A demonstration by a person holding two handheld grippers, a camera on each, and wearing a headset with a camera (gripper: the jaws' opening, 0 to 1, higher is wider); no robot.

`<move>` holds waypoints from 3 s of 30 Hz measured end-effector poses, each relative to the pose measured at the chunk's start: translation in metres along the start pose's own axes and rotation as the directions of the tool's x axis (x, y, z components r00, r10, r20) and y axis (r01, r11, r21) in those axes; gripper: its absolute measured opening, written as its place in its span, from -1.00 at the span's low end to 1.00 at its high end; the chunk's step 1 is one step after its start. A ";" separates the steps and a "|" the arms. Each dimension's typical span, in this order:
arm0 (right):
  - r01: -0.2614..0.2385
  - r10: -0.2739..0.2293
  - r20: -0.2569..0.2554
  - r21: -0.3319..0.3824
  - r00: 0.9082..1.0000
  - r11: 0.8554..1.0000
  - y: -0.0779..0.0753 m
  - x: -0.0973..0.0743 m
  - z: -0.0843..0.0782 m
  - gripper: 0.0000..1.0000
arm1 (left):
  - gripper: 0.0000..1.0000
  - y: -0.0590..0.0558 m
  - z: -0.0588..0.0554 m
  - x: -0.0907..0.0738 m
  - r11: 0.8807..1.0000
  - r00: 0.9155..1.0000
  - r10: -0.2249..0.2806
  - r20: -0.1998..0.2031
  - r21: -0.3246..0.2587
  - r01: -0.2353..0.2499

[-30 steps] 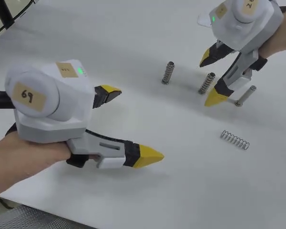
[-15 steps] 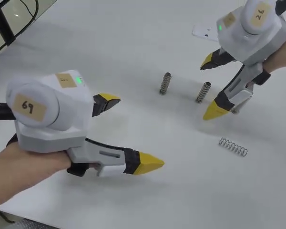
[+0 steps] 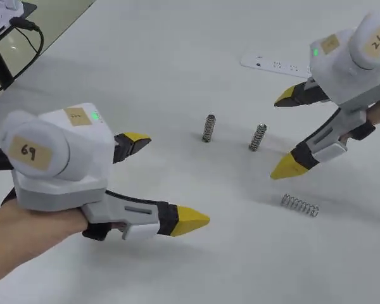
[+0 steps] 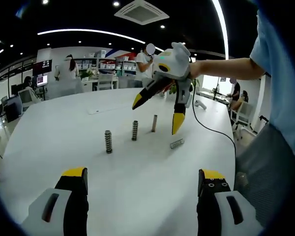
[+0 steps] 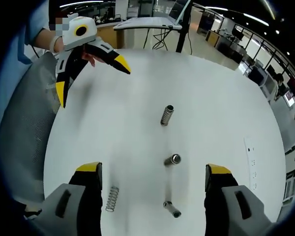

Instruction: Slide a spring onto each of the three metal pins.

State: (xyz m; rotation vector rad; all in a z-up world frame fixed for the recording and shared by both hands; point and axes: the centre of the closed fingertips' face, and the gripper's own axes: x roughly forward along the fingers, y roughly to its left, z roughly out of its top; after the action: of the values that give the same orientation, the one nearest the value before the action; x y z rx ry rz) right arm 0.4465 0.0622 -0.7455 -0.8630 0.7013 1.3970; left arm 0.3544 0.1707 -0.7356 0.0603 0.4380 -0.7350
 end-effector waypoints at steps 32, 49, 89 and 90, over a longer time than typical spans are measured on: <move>0.240 -0.303 0.104 0.398 0.947 0.886 0.077 -0.082 -0.079 0.67 | 0.79 -0.013 0.018 0.002 0.996 0.999 -0.046 -0.011 0.077 0.047; 0.297 -0.387 0.102 0.475 0.916 0.828 0.100 -0.111 -0.104 0.64 | 0.76 -0.036 0.016 0.026 0.979 0.987 -0.136 -0.084 0.142 0.146; 0.326 -0.461 0.107 0.569 0.881 0.755 0.128 -0.127 -0.111 0.55 | -0.25 -0.093 -0.006 0.148 0.851 0.890 -0.382 -0.248 0.280 0.444; 0.325 -0.462 0.107 0.573 0.881 0.752 0.128 -0.127 -0.112 0.55 | -0.28 -0.093 -0.008 0.152 0.849 0.889 -0.381 -0.254 0.284 0.445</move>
State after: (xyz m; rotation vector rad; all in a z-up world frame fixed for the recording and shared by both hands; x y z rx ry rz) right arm 0.3182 -0.1032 -0.7105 -0.3445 0.6289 0.8256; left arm 0.3893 0.0063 -0.7950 0.3691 0.5100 -1.2380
